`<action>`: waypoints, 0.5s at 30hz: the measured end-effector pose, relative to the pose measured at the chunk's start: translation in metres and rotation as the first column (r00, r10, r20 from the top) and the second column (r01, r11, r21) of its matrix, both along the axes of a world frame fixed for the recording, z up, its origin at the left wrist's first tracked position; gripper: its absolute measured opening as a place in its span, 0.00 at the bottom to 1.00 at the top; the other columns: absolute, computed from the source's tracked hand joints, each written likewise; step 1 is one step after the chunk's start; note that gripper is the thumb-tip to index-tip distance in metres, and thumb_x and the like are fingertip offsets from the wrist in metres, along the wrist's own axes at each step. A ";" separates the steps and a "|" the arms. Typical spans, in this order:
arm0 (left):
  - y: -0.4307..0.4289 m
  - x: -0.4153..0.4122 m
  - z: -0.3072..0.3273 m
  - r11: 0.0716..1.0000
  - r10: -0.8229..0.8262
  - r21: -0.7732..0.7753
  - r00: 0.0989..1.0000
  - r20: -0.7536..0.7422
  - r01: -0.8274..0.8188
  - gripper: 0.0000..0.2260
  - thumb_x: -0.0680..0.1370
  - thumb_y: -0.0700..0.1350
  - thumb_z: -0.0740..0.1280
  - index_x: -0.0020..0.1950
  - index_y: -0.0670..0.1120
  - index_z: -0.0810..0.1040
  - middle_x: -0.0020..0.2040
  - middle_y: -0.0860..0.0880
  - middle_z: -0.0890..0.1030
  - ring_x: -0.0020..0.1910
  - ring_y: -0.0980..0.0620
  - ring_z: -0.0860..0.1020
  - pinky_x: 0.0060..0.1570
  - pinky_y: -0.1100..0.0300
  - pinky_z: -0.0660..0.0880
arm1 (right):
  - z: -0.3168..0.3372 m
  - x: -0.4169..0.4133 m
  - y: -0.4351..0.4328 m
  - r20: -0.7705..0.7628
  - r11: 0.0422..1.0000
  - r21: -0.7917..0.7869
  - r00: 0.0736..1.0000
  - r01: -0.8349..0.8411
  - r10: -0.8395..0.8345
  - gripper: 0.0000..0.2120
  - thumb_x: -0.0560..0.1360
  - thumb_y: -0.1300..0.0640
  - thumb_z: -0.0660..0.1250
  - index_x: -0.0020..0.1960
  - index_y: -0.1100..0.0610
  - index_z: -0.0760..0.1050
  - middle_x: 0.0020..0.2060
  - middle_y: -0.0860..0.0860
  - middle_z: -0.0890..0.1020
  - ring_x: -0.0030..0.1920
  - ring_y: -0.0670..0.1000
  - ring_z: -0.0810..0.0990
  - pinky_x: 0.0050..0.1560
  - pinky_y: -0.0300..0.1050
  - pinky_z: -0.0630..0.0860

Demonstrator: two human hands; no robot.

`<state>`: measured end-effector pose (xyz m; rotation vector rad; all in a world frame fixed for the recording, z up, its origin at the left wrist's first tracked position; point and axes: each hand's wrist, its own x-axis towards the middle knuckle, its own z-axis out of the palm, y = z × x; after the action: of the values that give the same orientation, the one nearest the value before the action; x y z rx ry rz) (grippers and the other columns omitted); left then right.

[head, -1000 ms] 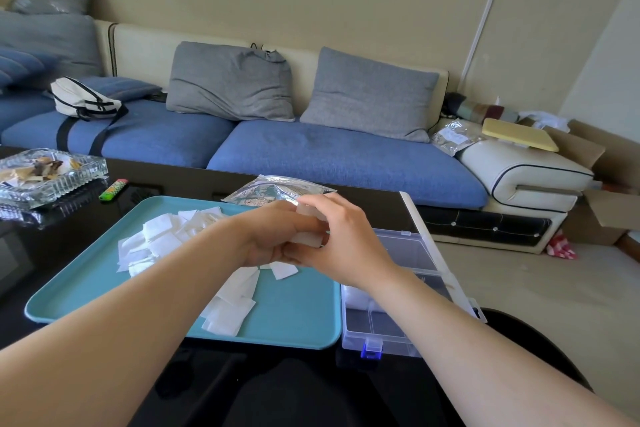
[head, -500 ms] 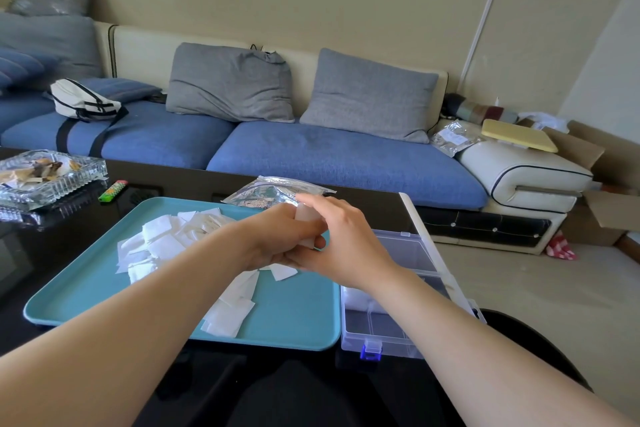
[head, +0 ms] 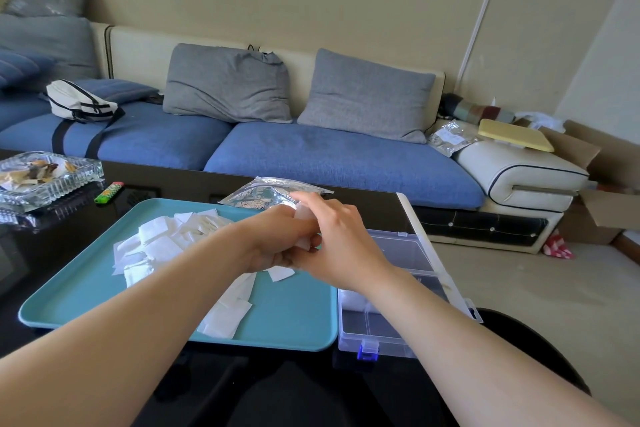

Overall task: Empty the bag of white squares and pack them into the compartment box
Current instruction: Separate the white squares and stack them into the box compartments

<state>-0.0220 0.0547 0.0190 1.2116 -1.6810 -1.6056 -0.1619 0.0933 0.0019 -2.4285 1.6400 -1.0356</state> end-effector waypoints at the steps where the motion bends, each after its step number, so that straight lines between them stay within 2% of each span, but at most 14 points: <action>1: 0.000 0.000 0.000 1.000 -0.007 0.001 1.000 -0.008 0.007 0.06 0.82 0.40 0.65 0.49 0.41 0.80 0.39 0.45 0.80 0.42 0.46 0.81 0.60 0.38 0.81 | 0.000 -0.001 0.000 0.014 0.999 0.032 1.000 -0.006 0.006 0.38 0.68 0.52 0.80 0.76 0.48 0.71 0.60 0.47 0.81 0.60 0.53 0.78 0.67 0.57 0.72; 4: 0.002 0.000 0.001 0.999 -0.038 -0.013 0.999 0.016 0.038 0.09 0.84 0.43 0.62 0.53 0.42 0.81 0.41 0.47 0.83 0.41 0.50 0.83 0.44 0.51 0.82 | 0.003 -0.004 0.002 0.084 0.979 0.197 0.996 -0.044 0.028 0.38 0.69 0.52 0.77 0.77 0.45 0.70 0.66 0.46 0.77 0.67 0.51 0.75 0.68 0.52 0.74; 6: 0.003 0.001 0.002 0.997 -0.058 -0.046 0.996 0.061 0.061 0.10 0.84 0.43 0.61 0.57 0.40 0.80 0.42 0.46 0.82 0.40 0.50 0.80 0.39 0.57 0.79 | 0.006 -0.003 0.001 0.195 0.972 0.229 0.981 -0.059 0.014 0.30 0.71 0.53 0.71 0.73 0.46 0.75 0.64 0.44 0.80 0.65 0.46 0.76 0.64 0.40 0.74; 8: 0.005 0.001 0.002 0.988 -0.055 -0.136 0.987 0.150 0.076 0.09 0.82 0.39 0.59 0.52 0.39 0.79 0.34 0.50 0.78 0.34 0.52 0.73 0.34 0.61 0.73 | 0.009 -0.001 -0.001 0.349 0.979 0.202 0.936 -0.017 -0.055 0.17 0.73 0.52 0.69 0.62 0.47 0.84 0.56 0.41 0.85 0.59 0.41 0.79 0.57 0.36 0.75; 10: 0.007 0.001 0.003 0.974 -0.014 -0.219 0.976 0.218 0.063 0.10 0.80 0.36 0.59 0.44 0.42 0.77 0.26 0.57 0.76 0.30 0.54 0.68 0.32 0.64 0.68 | 0.010 -0.001 -0.004 0.445 0.984 0.174 0.888 0.042 -0.117 0.07 0.76 0.53 0.72 0.52 0.48 0.87 0.48 0.39 0.86 0.54 0.41 0.82 0.53 0.42 0.80; 11: 0.008 0.001 0.003 0.968 -0.006 -0.242 0.976 0.220 0.060 0.10 0.80 0.36 0.59 0.42 0.43 0.77 0.25 0.57 0.76 0.30 0.54 0.68 0.32 0.64 0.67 | 0.009 -0.001 -0.006 0.462 0.984 0.167 0.877 0.060 -0.132 0.05 0.76 0.53 0.73 0.49 0.48 0.87 0.45 0.39 0.86 0.51 0.41 0.83 0.50 0.44 0.82; 13: 0.009 0.001 0.003 0.963 -0.037 -0.255 0.980 0.197 0.087 0.10 0.81 0.39 0.61 0.44 0.44 0.79 0.30 0.56 0.79 0.33 0.53 0.69 0.34 0.63 0.68 | 0.007 -0.004 -0.009 0.458 0.982 0.171 0.876 0.083 -0.154 0.04 0.77 0.52 0.73 0.47 0.48 0.87 0.43 0.39 0.86 0.47 0.39 0.82 0.47 0.35 0.79; 15: 0.009 0.001 0.001 0.964 -0.074 -0.238 0.978 0.197 0.121 0.09 0.83 0.43 0.61 0.52 0.47 0.81 0.39 0.50 0.82 0.35 0.52 0.74 0.36 0.61 0.72 | 0.008 -0.006 -0.009 0.476 0.980 0.184 0.865 0.077 -0.158 0.03 0.76 0.49 0.74 0.47 0.46 0.87 0.45 0.41 0.86 0.47 0.40 0.82 0.46 0.32 0.75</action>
<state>-0.0209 0.0633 0.0202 1.1962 -2.0210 -1.3185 -0.1676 0.0845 0.0099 -1.7816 1.6228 -1.3390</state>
